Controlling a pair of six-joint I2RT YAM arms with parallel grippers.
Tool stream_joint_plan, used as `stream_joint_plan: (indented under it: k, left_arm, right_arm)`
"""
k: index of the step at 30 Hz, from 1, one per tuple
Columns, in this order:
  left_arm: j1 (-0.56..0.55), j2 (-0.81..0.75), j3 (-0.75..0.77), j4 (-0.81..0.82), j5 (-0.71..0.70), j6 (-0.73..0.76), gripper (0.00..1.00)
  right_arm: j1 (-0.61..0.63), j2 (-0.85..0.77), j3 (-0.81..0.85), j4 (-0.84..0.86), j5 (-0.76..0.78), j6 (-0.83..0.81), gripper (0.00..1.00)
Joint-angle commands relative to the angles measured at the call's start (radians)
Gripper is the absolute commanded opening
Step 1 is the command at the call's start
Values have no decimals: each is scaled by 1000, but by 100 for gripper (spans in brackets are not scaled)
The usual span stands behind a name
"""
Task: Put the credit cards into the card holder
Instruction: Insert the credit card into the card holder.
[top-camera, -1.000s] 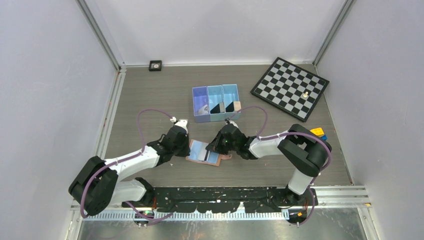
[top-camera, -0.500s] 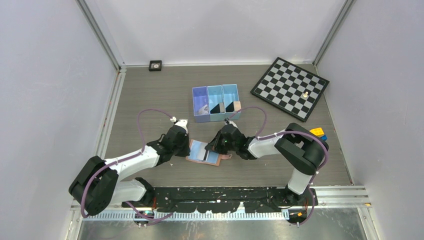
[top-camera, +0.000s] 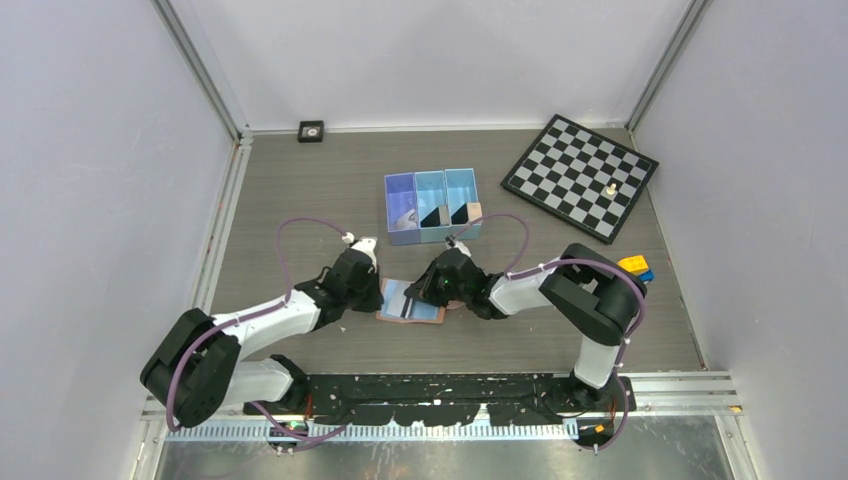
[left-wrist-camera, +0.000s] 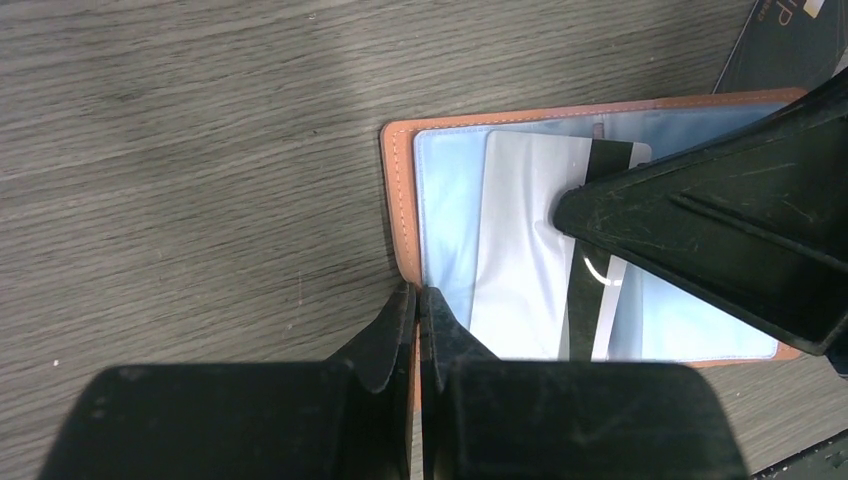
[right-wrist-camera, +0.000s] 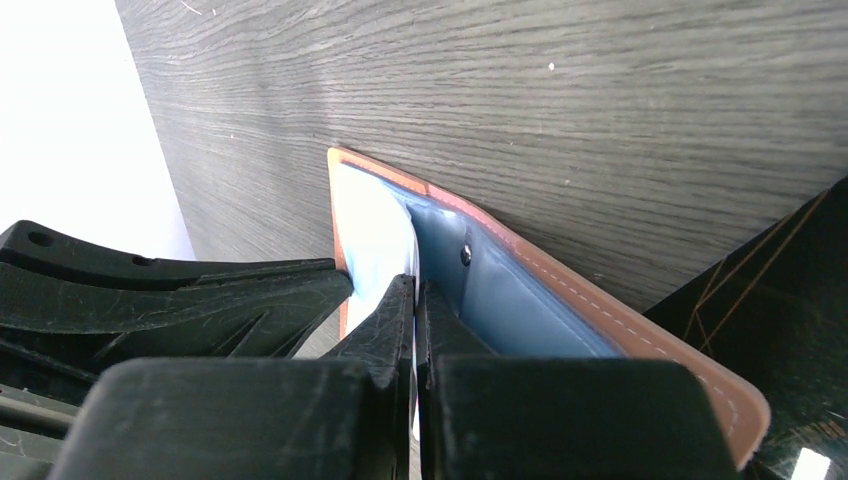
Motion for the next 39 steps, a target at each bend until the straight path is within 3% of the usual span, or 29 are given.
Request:
stream_joint_plan:
  k: [1, 5, 9, 17, 26, 33, 39]
  left_arm:
    - [-21, 18, -16, 15, 134, -26, 0]
    - [-22, -8, -19, 5, 129, -35, 0]
    - [-22, -24, -19, 0, 157, -37, 3]
    - [-21, -69, -6, -21, 198, -48, 21]
    - [-21, -116, -7, -41, 164, -65, 35]
    - [-21, -37, -10, -20, 137, -72, 30]
    - [-22, -12, -20, 8, 132, -79, 19]
  right_arm:
    - [7, -5, -24, -218, 152, -33, 3]
    - [7, -106, -44, -311, 183, -52, 13]
    - [7, -212, -42, -417, 195, -86, 29]
    - [7, -395, -13, -656, 242, -142, 49]
    - [8, -453, -35, -622, 139, -37, 46]
    - [10, -374, -17, -548, 91, -23, 37]
    - [10, -261, 12, -475, 59, -23, 33]
